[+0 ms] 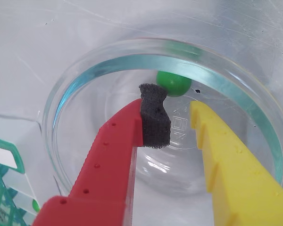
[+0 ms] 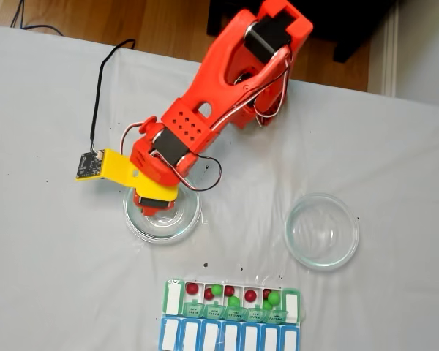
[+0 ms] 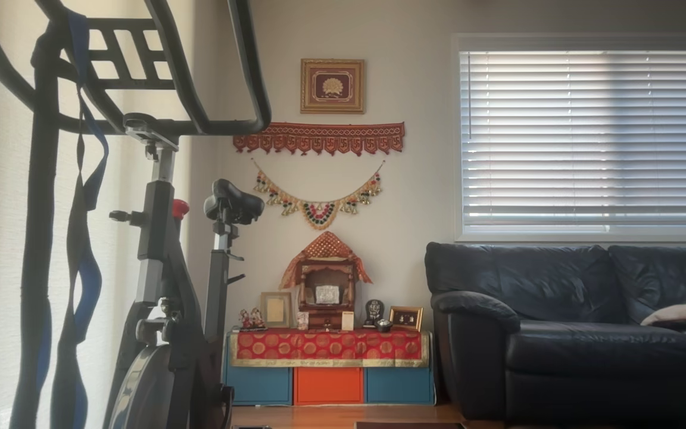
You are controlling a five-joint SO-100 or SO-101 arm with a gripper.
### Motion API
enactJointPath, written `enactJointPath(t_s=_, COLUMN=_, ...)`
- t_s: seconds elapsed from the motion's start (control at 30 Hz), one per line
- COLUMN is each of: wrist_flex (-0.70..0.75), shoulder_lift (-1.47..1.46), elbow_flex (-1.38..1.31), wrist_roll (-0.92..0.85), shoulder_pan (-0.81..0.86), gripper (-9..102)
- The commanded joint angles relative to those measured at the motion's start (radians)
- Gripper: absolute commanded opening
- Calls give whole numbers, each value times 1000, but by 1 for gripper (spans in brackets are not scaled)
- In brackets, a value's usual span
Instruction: Sort medicines into box.
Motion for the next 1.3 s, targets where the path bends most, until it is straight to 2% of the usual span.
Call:
enactJointPath(t_s=0.0, wrist_flex=-12, shoulder_lift=25, elbow_flex=-15, wrist_roll=-3, shoulder_pan=5, gripper=9)
enactJointPath(t_s=1.27, wrist_flex=-58, shoulder_lift=-38, elbow_flex=-20, wrist_roll=8, shoulder_pan=0, gripper=11)
